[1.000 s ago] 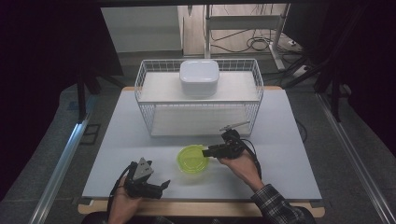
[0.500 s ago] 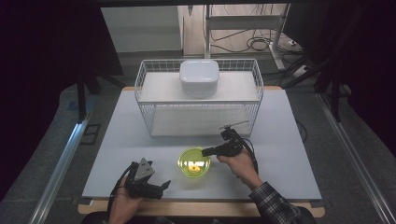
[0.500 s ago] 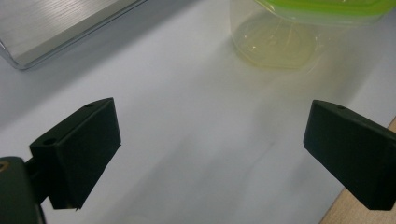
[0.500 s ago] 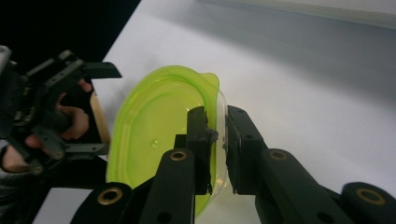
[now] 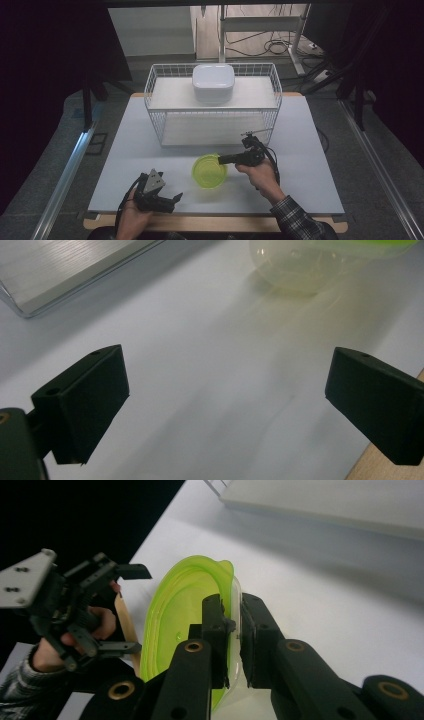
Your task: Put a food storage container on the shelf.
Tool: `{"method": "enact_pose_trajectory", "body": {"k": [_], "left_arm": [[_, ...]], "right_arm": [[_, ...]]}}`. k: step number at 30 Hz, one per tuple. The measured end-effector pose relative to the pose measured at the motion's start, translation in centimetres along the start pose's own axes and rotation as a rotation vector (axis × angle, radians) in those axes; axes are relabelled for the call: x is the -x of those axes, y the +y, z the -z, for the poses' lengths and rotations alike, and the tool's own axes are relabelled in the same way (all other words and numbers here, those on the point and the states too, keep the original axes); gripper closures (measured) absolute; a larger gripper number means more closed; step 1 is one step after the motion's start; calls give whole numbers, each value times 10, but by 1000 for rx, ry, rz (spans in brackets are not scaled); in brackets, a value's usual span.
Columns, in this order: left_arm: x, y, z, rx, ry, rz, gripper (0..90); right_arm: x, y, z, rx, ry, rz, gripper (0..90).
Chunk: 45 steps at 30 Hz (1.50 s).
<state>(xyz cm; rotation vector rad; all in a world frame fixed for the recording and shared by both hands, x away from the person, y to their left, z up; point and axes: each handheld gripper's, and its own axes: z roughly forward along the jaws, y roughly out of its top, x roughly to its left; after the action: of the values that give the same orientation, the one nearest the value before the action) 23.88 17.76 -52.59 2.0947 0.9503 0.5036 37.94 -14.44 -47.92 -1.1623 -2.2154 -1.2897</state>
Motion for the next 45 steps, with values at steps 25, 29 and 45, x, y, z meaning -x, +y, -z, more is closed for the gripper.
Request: {"method": "enact_pose_trajectory", "body": {"k": [25,29,45], "left_arm": [[-2,1,-1,12,-11,23,11],[-2,1,-2,10,-13,19,12],[-2,0,-3,11,-16,19,8]], "right_arm": [[-42,46,55,132,37,39,828],[-49,56,62,156,37,36,828],[-74,104,99,264,21,42,828]]}}
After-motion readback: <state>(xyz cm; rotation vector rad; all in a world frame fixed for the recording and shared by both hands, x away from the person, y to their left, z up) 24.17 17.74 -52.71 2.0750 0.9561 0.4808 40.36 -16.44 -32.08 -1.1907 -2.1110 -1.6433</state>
